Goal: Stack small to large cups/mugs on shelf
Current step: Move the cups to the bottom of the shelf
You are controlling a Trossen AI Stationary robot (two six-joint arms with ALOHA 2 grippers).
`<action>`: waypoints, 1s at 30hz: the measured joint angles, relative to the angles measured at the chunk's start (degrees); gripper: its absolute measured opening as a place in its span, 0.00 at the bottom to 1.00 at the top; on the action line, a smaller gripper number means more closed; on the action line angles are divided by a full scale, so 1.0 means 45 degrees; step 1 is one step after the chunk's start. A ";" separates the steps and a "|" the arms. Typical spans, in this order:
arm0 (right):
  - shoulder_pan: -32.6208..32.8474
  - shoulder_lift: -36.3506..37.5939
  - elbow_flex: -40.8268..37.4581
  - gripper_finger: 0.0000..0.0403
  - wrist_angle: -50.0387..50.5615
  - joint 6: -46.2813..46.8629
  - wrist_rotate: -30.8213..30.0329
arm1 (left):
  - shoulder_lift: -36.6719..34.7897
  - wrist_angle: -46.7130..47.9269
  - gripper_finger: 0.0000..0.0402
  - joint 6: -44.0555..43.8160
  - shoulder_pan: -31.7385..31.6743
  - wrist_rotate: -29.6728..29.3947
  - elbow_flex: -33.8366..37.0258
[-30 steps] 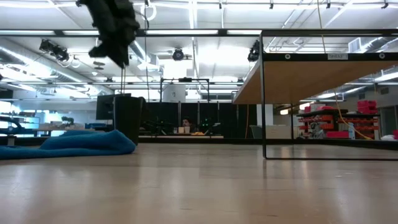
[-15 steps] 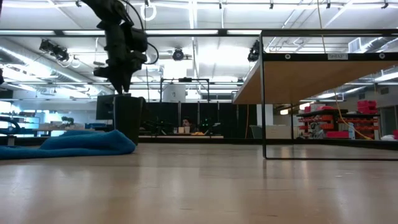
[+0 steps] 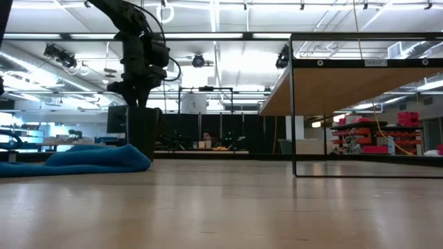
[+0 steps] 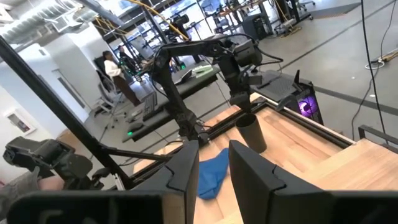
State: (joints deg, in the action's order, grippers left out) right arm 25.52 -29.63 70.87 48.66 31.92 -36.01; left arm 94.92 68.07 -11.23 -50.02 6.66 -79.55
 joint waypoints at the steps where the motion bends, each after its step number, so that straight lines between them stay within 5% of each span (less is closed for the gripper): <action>1: -0.0005 0.0000 0.0000 0.24 0.0000 -0.0005 0.0000 | 0.0065 0.0000 0.38 0.0035 0.0092 0.0000 0.0001; 17: -0.0005 0.0000 0.0000 0.24 0.0000 -0.0019 0.0000 | 0.0932 -0.0178 0.33 0.0329 0.0667 -0.0685 0.0015; 30: 0.0000 0.0000 0.0000 0.24 0.0000 -0.0126 0.0000 | 0.0932 -0.0163 0.03 0.0312 0.0671 -0.0723 0.0015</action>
State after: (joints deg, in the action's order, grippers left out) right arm 25.52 -29.63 70.87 48.66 31.35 -36.01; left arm 99.11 67.34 -9.82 -47.00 3.40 -79.48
